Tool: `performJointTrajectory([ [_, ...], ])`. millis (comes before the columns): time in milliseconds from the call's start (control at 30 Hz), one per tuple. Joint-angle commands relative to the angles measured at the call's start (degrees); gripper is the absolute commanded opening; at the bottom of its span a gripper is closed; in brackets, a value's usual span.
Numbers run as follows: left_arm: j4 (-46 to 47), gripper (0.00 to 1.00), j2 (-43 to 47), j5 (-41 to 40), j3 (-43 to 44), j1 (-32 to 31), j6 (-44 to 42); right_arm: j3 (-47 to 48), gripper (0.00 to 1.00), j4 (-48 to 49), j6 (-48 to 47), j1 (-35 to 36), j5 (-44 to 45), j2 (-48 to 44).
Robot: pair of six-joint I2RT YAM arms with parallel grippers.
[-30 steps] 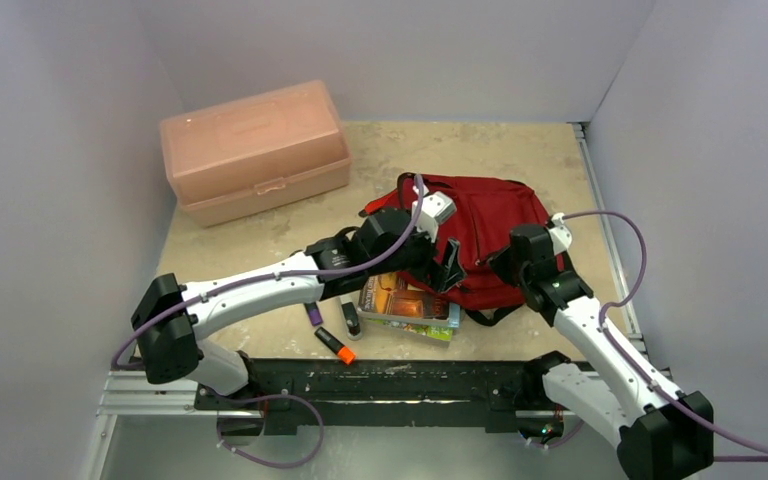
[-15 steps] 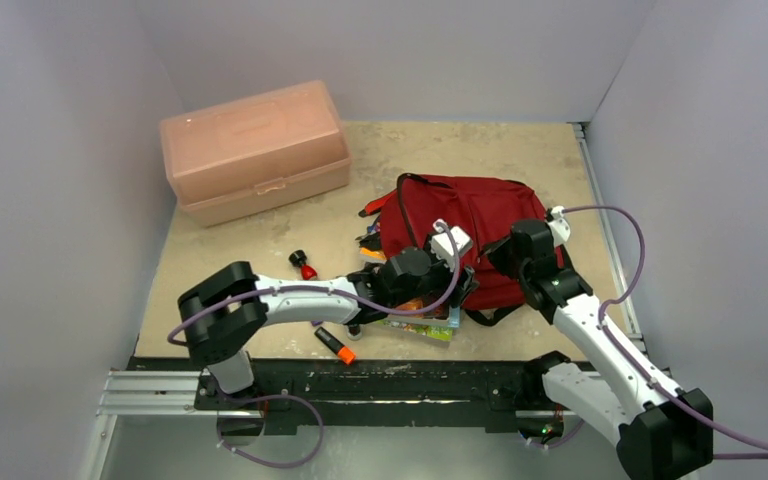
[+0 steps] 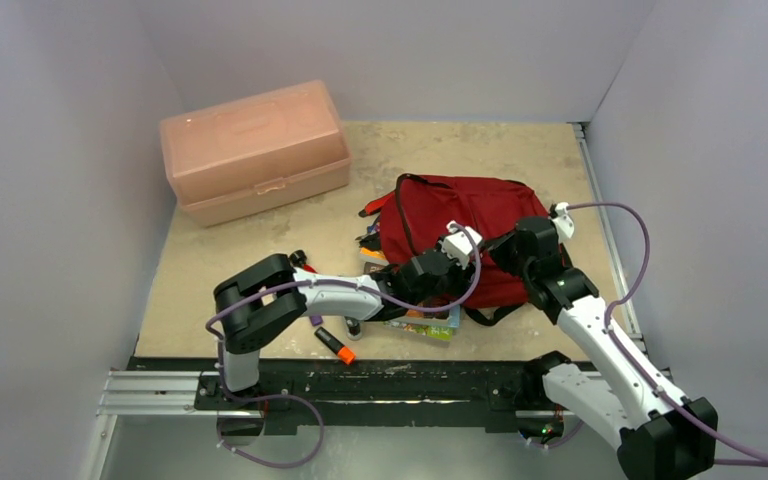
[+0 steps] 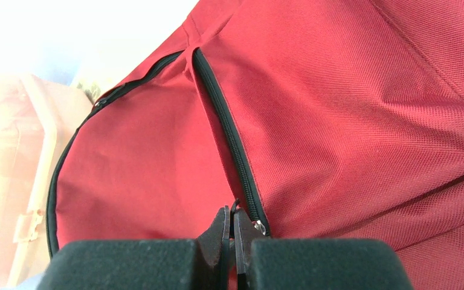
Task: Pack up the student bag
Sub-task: Unzip the student bag at the center of the board.
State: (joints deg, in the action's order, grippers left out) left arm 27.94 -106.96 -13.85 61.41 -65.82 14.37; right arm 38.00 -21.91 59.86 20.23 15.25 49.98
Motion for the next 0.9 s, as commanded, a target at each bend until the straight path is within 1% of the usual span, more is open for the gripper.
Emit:
performJointTrajectory([
  [0,-0.6,0.45,-1.8,-3.4,3.2,-0.4,-0.4,3.8,0.0,0.9,-0.5,0.1,-1.0,0.5],
  [67,0.0,0.36,-2.0,-4.2,2.8,-0.4,-1.1,4.5,0.0,0.7,-0.4,0.1,-1.1,1.0],
  [200,0.7,0.09,-2.0,-4.2,2.5,-0.4,-2.9,6.1,0.0,0.0,-0.4,0.0,-0.5,3.0],
  [267,0.7,0.0,-2.0,-3.8,2.6,-0.4,-3.8,7.7,0.0,-0.7,-0.8,0.1,0.4,4.3],
  [467,3.0,0.0,-2.0,-0.2,0.6,-0.4,-4.4,12.3,0.0,-1.2,-2.9,0.1,3.1,9.0],
  [600,4.8,0.0,-1.8,1.2,-1.7,-0.4,-3.1,16.5,0.0,-0.4,-5.2,-0.6,4.9,14.5],
  [867,6.7,0.0,-1.6,3.2,-4.0,-0.8,-1.9,26.0,0.0,5.6,-10.9,-4.7,2.1,30.1],
])
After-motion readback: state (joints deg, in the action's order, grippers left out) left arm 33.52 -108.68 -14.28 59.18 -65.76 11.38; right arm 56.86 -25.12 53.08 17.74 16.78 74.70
